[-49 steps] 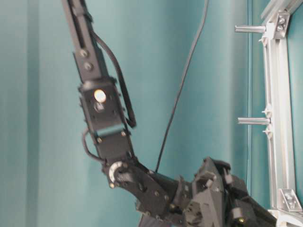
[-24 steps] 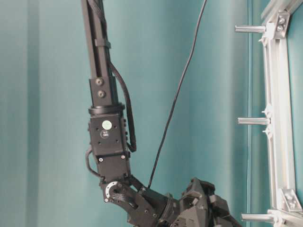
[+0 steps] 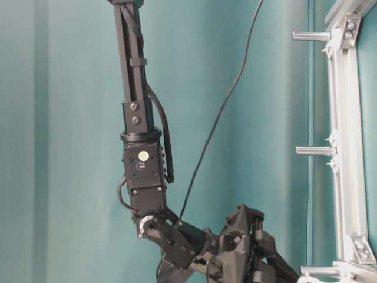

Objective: Move the cable alternately left and right between 8 pins so it hooks onto each one.

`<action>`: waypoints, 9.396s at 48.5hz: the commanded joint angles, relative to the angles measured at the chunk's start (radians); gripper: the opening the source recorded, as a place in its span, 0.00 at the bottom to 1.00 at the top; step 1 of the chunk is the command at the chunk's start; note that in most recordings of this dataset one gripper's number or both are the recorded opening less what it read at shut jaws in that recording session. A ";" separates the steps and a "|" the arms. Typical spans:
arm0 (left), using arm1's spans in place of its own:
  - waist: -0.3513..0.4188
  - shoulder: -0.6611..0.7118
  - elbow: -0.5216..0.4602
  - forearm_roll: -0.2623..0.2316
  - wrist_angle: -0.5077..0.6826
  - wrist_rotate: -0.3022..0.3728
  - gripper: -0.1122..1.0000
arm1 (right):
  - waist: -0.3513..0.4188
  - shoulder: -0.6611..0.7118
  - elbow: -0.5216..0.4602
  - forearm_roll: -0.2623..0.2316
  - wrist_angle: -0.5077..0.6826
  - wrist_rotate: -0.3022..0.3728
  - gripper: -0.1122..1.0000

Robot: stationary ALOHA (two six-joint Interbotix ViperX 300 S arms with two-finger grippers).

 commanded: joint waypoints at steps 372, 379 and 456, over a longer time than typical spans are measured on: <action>-0.003 -0.186 0.032 0.003 0.006 -0.005 0.78 | -0.216 -1.005 1.657 -0.851 -0.569 0.799 0.25; -0.003 -0.187 0.032 0.002 0.005 -0.005 0.78 | -0.216 -0.973 1.615 -0.716 -0.558 0.928 0.25; -0.003 -0.187 0.032 0.002 0.006 -0.005 0.78 | -0.150 -1.051 1.706 -0.387 -0.615 1.002 0.63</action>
